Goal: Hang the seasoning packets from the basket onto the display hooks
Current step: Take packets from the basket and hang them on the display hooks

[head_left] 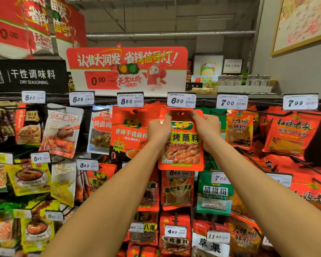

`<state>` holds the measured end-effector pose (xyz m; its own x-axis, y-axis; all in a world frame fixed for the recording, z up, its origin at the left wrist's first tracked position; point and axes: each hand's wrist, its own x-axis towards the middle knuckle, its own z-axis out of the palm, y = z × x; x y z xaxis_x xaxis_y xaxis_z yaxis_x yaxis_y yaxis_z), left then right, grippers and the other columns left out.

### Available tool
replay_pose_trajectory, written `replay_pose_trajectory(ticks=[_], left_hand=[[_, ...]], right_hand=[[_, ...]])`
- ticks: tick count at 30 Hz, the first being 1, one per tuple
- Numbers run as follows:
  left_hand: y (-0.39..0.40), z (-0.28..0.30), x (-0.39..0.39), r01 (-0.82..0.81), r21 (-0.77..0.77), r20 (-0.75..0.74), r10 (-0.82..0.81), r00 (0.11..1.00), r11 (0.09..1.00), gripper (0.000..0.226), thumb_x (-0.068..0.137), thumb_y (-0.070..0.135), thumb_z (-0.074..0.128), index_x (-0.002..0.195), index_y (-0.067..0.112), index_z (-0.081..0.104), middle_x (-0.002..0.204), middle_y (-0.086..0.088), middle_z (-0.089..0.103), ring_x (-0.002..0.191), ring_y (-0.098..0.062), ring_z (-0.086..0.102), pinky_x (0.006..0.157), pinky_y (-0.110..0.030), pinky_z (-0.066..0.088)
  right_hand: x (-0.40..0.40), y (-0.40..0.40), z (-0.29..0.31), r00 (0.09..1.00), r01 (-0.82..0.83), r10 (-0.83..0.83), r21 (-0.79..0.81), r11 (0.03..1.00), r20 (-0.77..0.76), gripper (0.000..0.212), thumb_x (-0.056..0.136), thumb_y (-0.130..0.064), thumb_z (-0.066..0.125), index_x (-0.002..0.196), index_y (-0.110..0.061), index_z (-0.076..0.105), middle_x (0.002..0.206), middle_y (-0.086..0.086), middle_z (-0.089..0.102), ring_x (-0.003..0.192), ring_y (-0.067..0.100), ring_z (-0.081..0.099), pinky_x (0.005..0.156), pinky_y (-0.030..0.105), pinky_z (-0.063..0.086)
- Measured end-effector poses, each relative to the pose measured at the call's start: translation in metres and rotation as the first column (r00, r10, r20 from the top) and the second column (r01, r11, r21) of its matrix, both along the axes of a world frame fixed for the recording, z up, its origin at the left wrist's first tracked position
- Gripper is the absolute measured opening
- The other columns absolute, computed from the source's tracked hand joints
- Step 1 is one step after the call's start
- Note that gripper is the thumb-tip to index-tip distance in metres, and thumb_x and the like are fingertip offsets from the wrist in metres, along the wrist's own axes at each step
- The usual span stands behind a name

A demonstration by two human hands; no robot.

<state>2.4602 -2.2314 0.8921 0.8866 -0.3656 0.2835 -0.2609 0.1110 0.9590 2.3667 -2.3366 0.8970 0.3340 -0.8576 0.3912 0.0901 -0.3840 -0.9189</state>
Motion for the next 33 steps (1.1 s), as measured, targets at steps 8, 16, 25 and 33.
replay_pose_trajectory(ticks=[8, 16, 25, 33], left_hand=[[0.000, -0.003, 0.003, -0.043, 0.039, 0.012, 0.042, 0.999, 0.998, 0.052, 0.093, 0.056, 0.061, 0.062, 0.013, 0.060, 0.061, -0.002, 0.061, 0.060, -0.025, 0.055, 0.056, -0.031, 0.037], [0.019, -0.045, -0.014, -0.159, 0.166, 0.389, 0.083, 0.917, 0.973, 0.052, 0.099, 0.036, 0.057, 0.145, 0.013, 0.048, 0.141, -0.006, 0.056, 0.132, -0.026, 0.050, 0.111, -0.043, 0.040], [-0.006, -0.052, -0.012, -0.115, 0.272, 0.337, 0.018, 0.941, 0.955, 0.079, 0.098, 0.019, 0.060, 0.161, 0.012, 0.013, 0.163, -0.009, 0.030, 0.150, -0.027, 0.029, 0.119, -0.039, 0.027], [-0.032, -0.037, 0.008, -0.133, 0.377, 0.247, 0.039, 0.968, 0.916, 0.078, 0.092, 0.011, 0.060, 0.160, 0.012, 0.022, 0.149, -0.014, 0.051, 0.134, -0.032, 0.051, 0.102, -0.035, 0.045]], right_hand=[[0.003, 0.000, -0.001, 0.998, 0.041, -0.041, 0.004, 0.999, -0.039, 0.047, 0.089, -0.052, 0.068, 0.063, -0.014, 0.063, 0.070, 0.010, 0.071, 0.067, 0.029, 0.066, 0.061, 0.039, 0.049], [-0.013, -0.005, -0.045, 0.996, -0.022, 0.007, -0.166, 0.986, -0.092, 0.029, 0.093, -0.050, 0.061, 0.100, -0.023, 0.069, 0.088, -0.002, 0.073, 0.084, 0.019, 0.068, 0.079, 0.042, 0.054], [0.005, -0.024, -0.041, 0.976, 0.108, -0.155, -0.271, 0.957, -0.156, 0.037, 0.096, -0.039, 0.063, 0.066, -0.017, 0.060, 0.062, -0.003, 0.059, 0.066, 0.022, 0.057, 0.062, 0.037, 0.042], [0.036, -0.052, -0.027, 0.914, 0.130, -0.173, -0.140, 0.982, -0.368, 0.036, 0.094, -0.045, 0.060, 0.083, -0.012, 0.070, 0.082, 0.005, 0.069, 0.085, 0.030, 0.065, 0.070, 0.034, 0.048]])
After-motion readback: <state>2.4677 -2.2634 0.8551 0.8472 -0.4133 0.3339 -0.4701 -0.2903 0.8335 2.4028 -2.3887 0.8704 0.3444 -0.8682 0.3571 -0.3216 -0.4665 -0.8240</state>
